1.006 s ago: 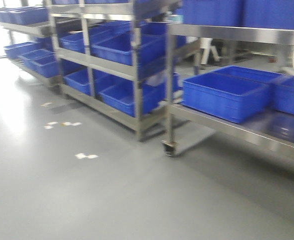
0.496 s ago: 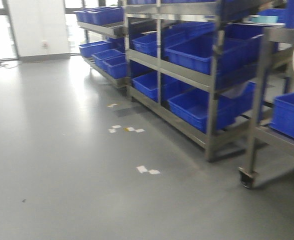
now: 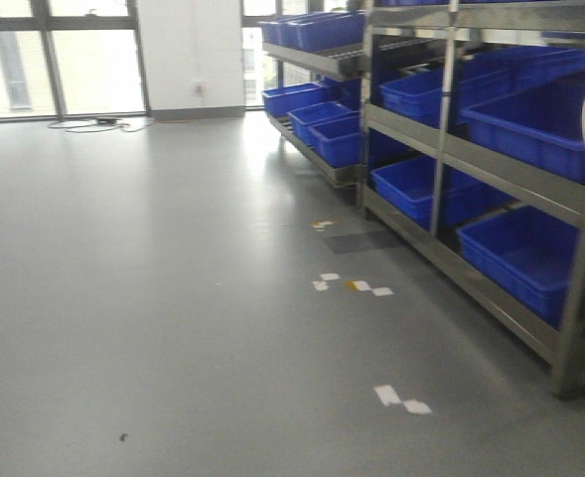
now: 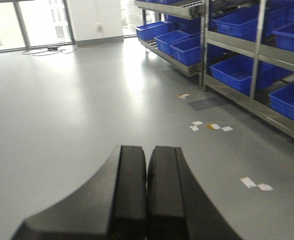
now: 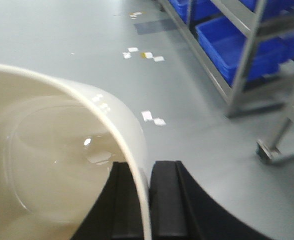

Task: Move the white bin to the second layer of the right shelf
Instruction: 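Turn the base toward the blue-crate shelf rack while holding the bin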

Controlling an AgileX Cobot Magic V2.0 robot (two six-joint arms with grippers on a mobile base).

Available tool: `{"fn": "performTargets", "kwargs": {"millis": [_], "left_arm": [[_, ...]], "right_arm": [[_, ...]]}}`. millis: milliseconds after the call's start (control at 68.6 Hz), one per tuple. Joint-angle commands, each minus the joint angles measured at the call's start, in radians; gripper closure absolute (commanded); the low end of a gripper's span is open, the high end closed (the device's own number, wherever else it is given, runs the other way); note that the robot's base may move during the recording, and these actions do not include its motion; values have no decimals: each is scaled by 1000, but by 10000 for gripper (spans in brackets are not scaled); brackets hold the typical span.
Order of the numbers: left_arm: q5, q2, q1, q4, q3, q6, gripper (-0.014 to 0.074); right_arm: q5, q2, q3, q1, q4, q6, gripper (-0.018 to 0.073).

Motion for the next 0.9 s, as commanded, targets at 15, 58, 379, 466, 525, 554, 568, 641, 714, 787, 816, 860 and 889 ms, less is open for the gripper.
{"fn": "performTargets", "kwargs": {"millis": [15, 58, 379, 466, 525, 554, 568, 641, 714, 787, 816, 860, 889], "left_arm": [[-88, -14, -3, 0, 37, -5, 512], [-88, -14, -3, 0, 37, -5, 512], [-88, -14, -3, 0, 37, -5, 512], [-88, -14, -3, 0, 37, -5, 512], [-88, -14, -3, 0, 37, -5, 512], [-88, -14, -3, 0, 37, -5, 512], [-88, -14, -3, 0, 37, -5, 512], [-88, -14, -3, 0, 37, -5, 512], [-88, -14, -3, 0, 37, -5, 512], [-88, -14, -3, 0, 37, -5, 512], [-88, -14, -3, 0, 37, -5, 512], [-88, -14, -3, 0, 37, -5, 512], [-88, -14, -3, 0, 37, -5, 512]], "right_arm": [[-99, 1, -30, -5, 8, -6, 500], [-99, 1, -30, -5, 8, -6, 500], [-99, 1, -30, -5, 8, -6, 500], [-99, 1, -30, -5, 8, -6, 500], [-99, 1, -30, -5, 8, -6, 500], [-99, 1, -30, -5, 8, -6, 500], [-99, 1, -30, -5, 8, -6, 500], [-99, 1, -30, -5, 8, -6, 500], [-99, 1, -30, -5, 8, -6, 500], [-99, 1, -30, -5, 8, -6, 500], [-99, 1, -30, -5, 8, -6, 500], [-99, 1, -30, -5, 8, -6, 500], [-99, 1, -30, -5, 8, -6, 500]]}}
